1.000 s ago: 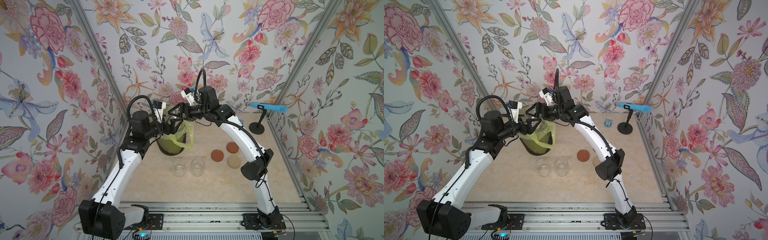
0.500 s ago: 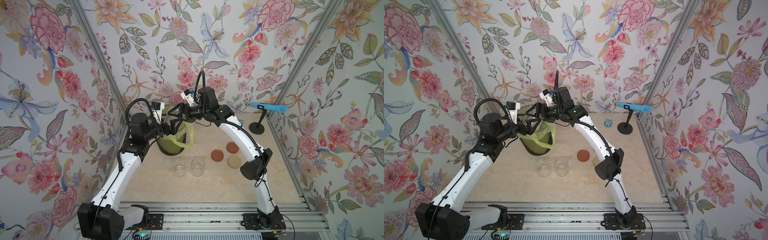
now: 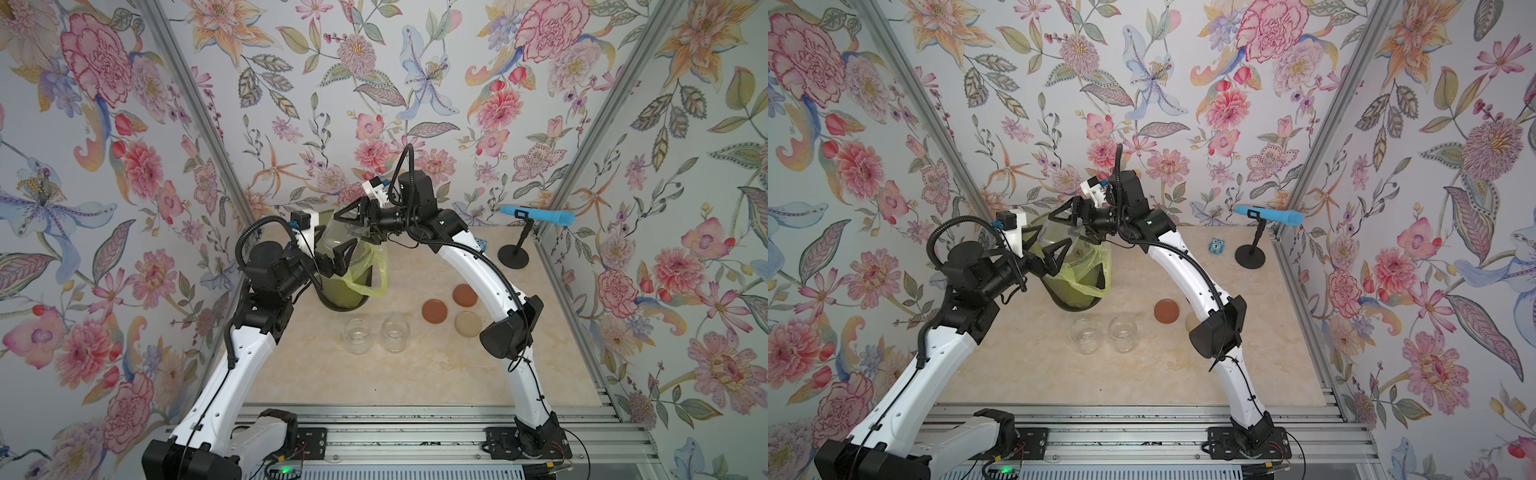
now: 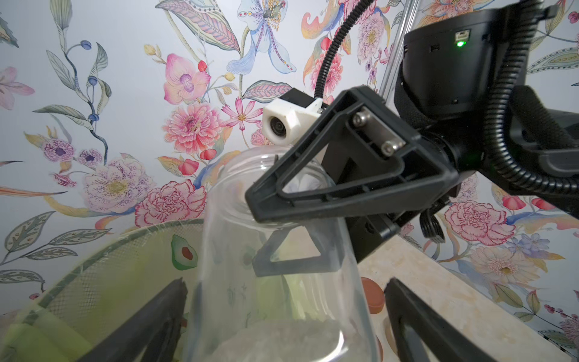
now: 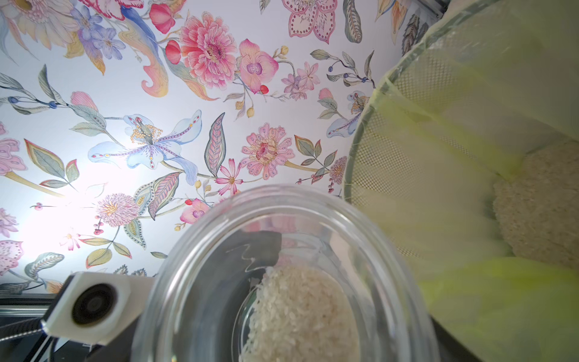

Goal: Empty moldy rice from jars
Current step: Pour the moldy rice from the jar into the trash bin.

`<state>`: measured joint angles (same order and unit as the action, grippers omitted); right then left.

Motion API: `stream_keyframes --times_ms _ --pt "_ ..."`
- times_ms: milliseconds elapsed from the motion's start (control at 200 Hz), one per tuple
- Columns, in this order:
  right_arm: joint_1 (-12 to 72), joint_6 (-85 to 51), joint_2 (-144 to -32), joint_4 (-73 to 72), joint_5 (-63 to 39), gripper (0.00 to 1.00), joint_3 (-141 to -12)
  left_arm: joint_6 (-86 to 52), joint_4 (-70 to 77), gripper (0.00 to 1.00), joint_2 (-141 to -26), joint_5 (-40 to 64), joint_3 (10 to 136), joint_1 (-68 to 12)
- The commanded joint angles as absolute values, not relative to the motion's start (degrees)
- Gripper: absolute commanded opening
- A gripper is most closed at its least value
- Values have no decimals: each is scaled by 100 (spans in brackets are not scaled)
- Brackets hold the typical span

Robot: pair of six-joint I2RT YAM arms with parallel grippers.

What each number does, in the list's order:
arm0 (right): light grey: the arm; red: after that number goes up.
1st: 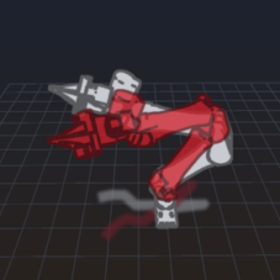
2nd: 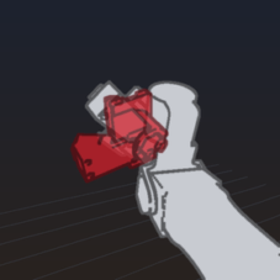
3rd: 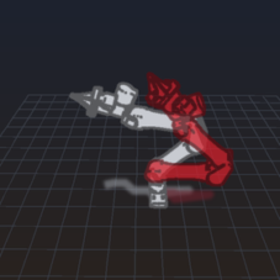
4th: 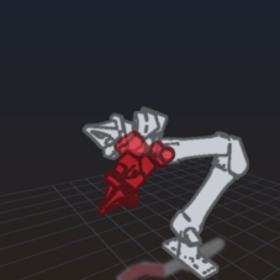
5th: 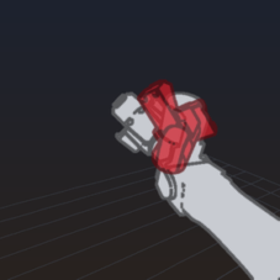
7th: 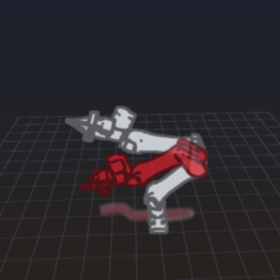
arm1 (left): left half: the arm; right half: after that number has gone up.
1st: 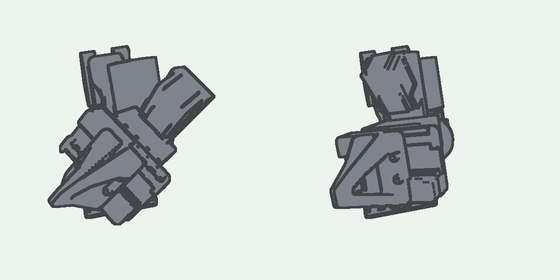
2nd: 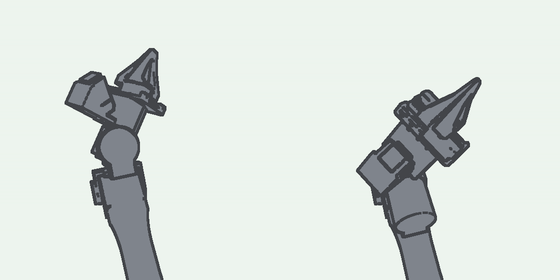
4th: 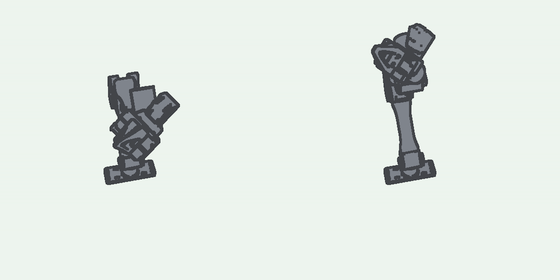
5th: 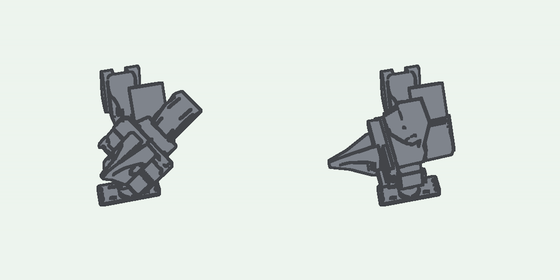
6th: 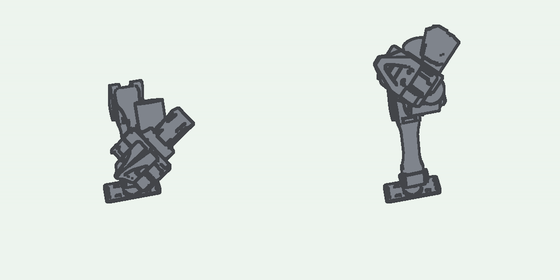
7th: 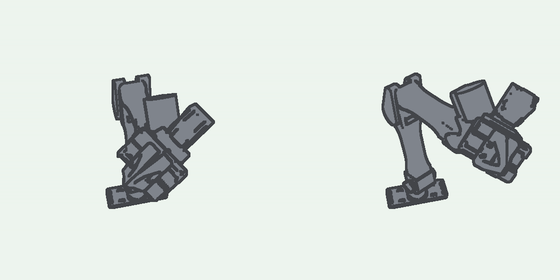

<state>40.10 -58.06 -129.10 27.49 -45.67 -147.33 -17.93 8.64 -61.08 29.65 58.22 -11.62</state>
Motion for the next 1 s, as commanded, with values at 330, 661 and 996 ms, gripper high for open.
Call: stream_keyframes --times_ms 330,661,996 --pt "4028 -8485 -13243 798 -5058 0 -14941 -1185 1614 100 -5677 2239 5334 -1145" --pt "4082 -9877 -13289 397 -5183 0 -14932 -1121 1882 100 -5884 2210 5339 -1147" --pt "4219 -10844 -13287 475 -5341 0 -14896 -1145 2278 100 -6045 2087 5296 -1108"
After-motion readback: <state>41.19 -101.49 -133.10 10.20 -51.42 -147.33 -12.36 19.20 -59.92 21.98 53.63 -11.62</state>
